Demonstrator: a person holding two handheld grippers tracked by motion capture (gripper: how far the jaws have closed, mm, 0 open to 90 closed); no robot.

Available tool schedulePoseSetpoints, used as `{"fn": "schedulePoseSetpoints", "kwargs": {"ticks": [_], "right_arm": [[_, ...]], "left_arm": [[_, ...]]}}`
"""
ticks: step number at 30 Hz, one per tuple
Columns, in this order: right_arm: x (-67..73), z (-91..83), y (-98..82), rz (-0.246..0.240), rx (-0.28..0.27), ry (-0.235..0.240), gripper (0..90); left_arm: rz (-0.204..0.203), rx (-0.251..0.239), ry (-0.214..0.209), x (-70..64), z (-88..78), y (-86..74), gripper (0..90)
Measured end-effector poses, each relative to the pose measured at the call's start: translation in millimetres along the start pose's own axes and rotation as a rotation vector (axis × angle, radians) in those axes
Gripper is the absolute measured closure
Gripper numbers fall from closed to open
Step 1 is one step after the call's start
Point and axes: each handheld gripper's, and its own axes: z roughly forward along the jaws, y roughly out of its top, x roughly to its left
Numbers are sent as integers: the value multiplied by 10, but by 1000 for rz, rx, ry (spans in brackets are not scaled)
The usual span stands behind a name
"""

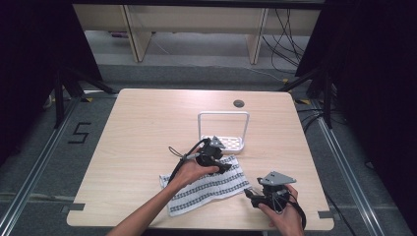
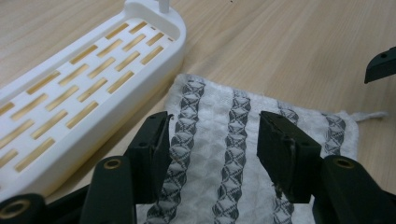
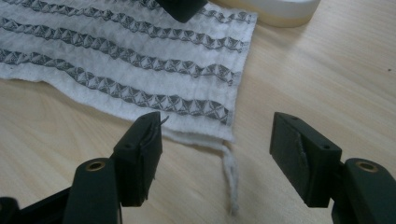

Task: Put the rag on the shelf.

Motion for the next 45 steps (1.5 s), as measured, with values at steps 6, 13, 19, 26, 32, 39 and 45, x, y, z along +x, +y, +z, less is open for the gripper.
{"fn": "schedulePoseSetpoints", "kwargs": {"ticks": [6,13,19,26,32,39,45], "right_arm": [[9,72,35,-10,11,3,376],[8,142,52,-23,24,0,387],[9,205,78,-3,48,1,399],[1,262,96,6,62,3,421],[15,280,95,17,72,14,457],[6,283,86,19,77,33,528],[12,276,82,14,71,34,600]], "left_arm": [[4,21,-1,23,96,27,453],[7,38,12,48,140,66,459],[4,45,11,42,192,89,462],[8,58,14,20,258,112,463],[20,73,18,23,290,129,462],[27,77,34,22,322,167,462],[17,72,40,-3,362,171,496]]}}
